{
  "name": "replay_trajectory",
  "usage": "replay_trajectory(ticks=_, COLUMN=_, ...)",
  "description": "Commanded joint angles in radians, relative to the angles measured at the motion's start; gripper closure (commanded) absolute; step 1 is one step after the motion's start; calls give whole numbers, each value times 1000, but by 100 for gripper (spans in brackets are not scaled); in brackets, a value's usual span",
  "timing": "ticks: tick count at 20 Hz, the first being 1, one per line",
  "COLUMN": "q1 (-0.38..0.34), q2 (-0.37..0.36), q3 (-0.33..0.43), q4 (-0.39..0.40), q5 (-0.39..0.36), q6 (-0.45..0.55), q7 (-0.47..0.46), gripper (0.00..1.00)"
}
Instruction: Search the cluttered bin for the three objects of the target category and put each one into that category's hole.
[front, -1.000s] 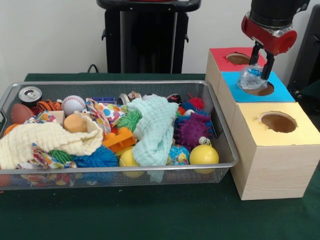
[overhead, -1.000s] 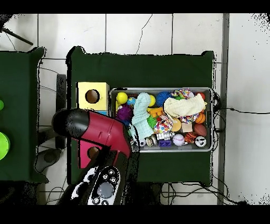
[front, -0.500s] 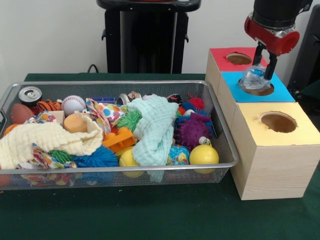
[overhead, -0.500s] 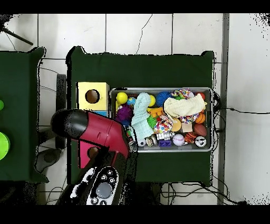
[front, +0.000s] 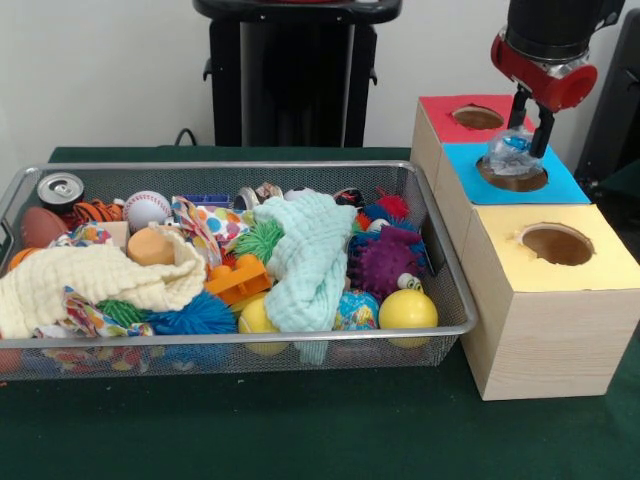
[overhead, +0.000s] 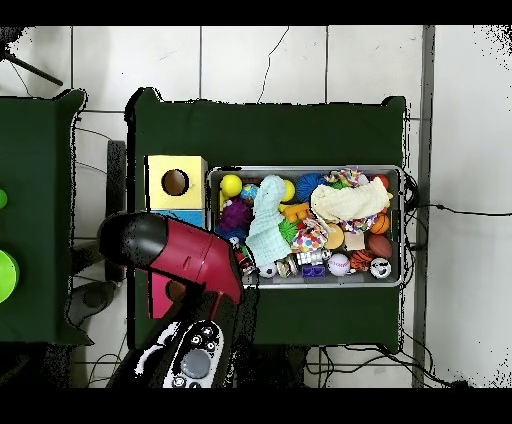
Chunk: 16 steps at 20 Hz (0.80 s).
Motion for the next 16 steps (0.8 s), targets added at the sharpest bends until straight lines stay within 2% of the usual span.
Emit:
replay_trajectory(ticks=1, q1=-6, q2=44, q3=93, q4=77, q5=48, q6=-41, q7=222, gripper=100)
replay_trajectory(ticks=16, q1=-17, q2=74, q3=89, q4=79, q5=45, q6=-92, q7=198, gripper=100)
